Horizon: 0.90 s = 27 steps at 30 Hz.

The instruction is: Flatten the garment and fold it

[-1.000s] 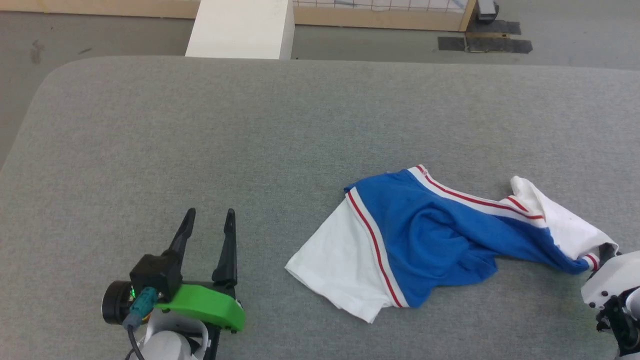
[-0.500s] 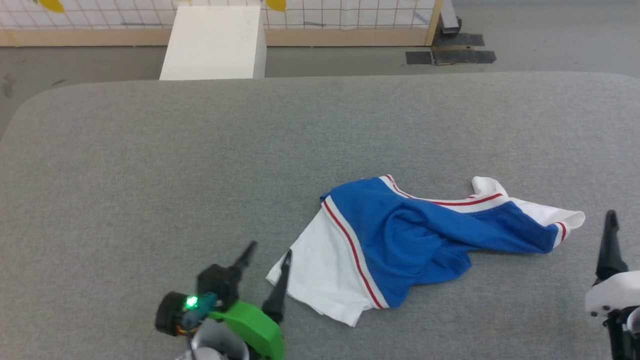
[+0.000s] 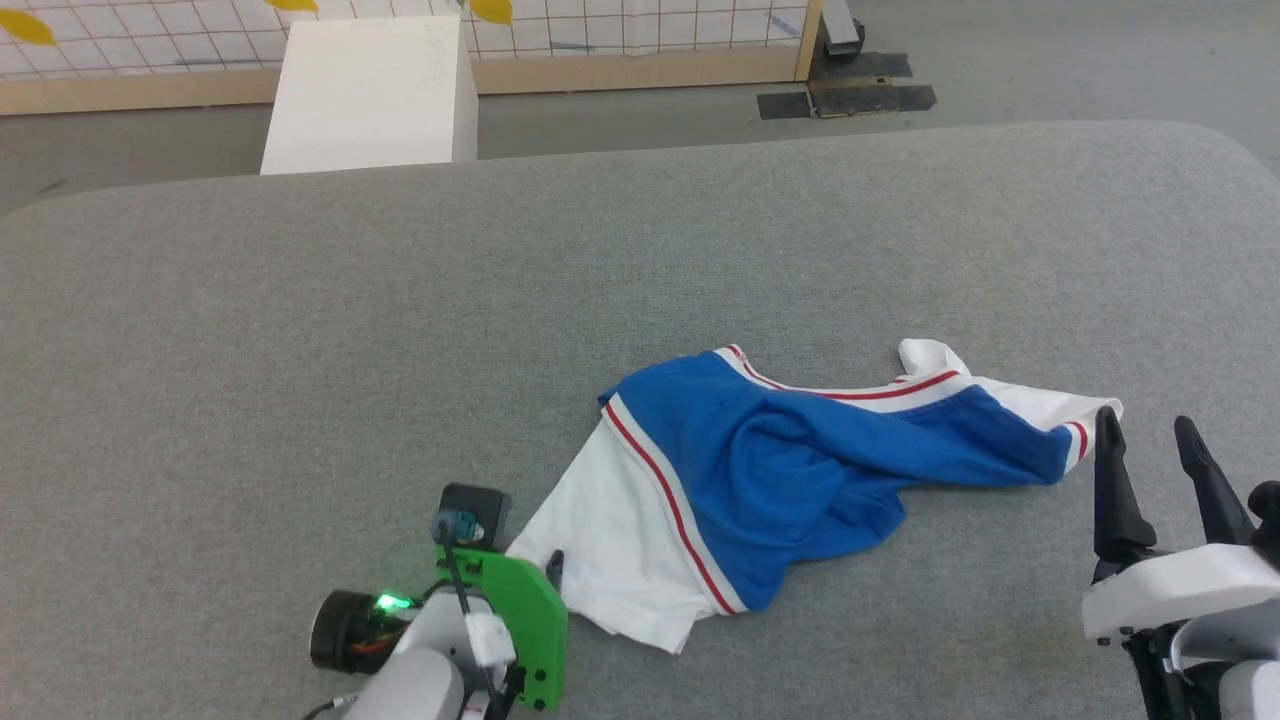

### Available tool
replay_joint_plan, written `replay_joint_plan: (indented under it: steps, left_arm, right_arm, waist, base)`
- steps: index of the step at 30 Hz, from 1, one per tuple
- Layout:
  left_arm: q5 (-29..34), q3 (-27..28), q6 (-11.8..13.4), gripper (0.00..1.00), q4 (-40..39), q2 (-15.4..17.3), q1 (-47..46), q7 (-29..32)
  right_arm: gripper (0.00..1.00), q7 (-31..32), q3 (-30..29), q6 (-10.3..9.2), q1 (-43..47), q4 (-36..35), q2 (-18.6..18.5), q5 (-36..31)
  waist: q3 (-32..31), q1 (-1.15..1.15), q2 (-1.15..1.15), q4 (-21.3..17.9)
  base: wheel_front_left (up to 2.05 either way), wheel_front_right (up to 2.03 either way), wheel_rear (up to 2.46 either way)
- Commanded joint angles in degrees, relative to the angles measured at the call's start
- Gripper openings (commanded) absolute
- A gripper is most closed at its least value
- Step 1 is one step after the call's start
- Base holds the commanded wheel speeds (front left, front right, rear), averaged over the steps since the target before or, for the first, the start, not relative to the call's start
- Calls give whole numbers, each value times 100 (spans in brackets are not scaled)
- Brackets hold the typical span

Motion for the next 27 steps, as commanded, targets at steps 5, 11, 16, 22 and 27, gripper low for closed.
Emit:
replay_joint_plan:
  steps: [5,11,16,22,27]
  left_arm:
    - [-328,-293,-422,29,64,-4,28,965]
    - [-387,10,-230,0,-213,145,145,534]
    - [-608,804,218,0,-566,438,492,-128]
    - [-806,1483,485,0,-1021,823,983,-536]
    - [-902,1662,528,0,-1171,906,1166,-661]
  right_arm:
    - [100,-11,65,-9,43,-121,-1,43]
    - [100,88,156,-9,79,-183,-1,-17]
    - [100,220,163,-9,125,-230,-1,-192]
    - [100,612,11,-9,166,-146,-1,-431]
    - [100,853,273,-9,9,-26,-1,-644]
  waist:
    - [100,0,0,-39]
    - [91,0,0,105]
    - [42,0,0,279]
    - [-13,0,0,533]
    - [-13,0,0,710]
  base:
    - [0,0,0]
    - [0,0,0]
    - [0,0,0]
    - [0,0,0]
    - [0,0,0]
